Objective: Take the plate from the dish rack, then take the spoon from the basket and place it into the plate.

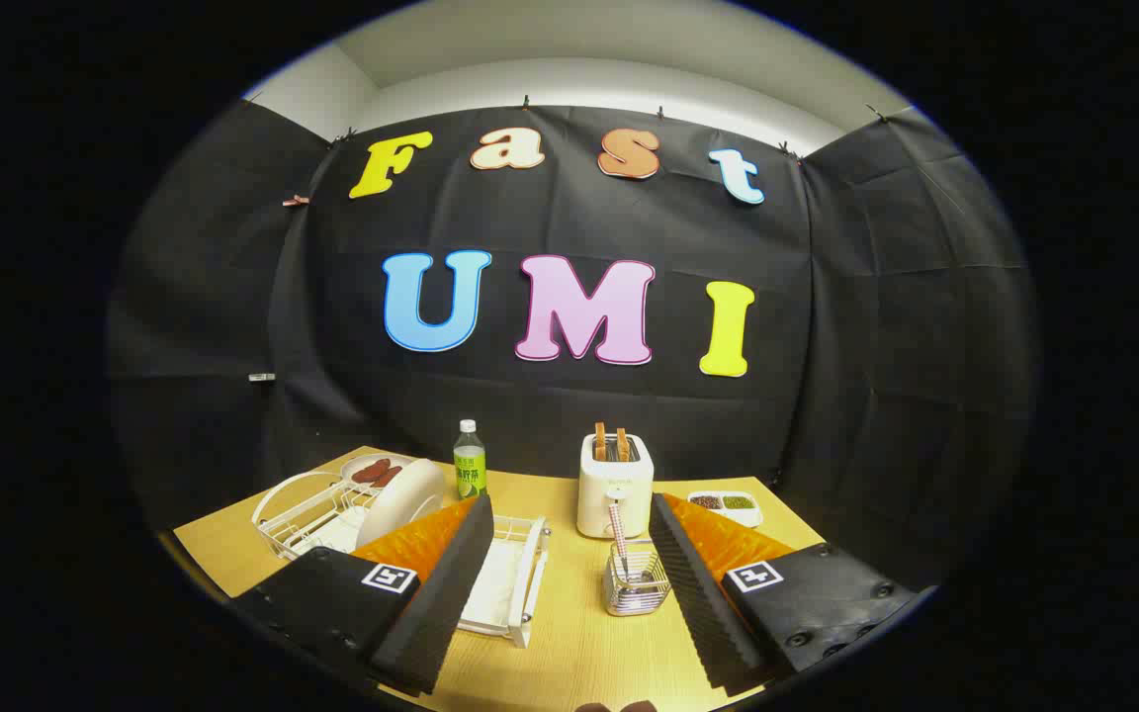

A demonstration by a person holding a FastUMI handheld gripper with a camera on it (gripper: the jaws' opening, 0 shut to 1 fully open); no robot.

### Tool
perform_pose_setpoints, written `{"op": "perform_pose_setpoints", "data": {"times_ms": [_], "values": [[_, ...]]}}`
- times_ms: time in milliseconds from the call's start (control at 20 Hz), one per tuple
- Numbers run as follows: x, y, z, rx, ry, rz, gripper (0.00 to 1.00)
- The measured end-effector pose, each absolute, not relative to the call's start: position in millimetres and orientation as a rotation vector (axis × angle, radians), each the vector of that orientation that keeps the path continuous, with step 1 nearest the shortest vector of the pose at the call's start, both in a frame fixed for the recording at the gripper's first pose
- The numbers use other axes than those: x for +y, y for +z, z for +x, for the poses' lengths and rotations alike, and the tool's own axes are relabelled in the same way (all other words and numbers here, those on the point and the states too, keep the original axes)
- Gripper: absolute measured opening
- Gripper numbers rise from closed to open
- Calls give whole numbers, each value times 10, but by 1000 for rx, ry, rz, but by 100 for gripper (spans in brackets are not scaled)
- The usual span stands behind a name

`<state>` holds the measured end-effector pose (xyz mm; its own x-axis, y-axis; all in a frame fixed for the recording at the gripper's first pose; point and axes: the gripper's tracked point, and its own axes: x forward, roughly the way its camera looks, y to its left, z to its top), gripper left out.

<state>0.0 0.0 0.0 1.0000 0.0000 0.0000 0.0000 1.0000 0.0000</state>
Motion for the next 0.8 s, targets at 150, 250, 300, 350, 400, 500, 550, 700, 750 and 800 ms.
{"op": "perform_pose_setpoints", "data": {"times_ms": [150, 250, 300, 350, 400, 500, 550, 700, 750, 800], "values": [[-72, -2, -19, 13, -14, 1, 97], [-106, 12, -42, 7, -21, -3, 97], [-122, 10, -48, 5, -25, -8, 97], [-142, -5, -62, 6, -29, -11, 97], [-158, -11, -68, 8, -34, -9, 98], [-201, -16, -78, 12, -46, 2, 97], [-215, -19, -85, 14, -51, 5, 97], [-227, -66, -93, 29, -59, 6, 98], [-235, -76, -97, 33, -62, 7, 97], [-237, -84, -99, 38, -63, 9, 98]]}}
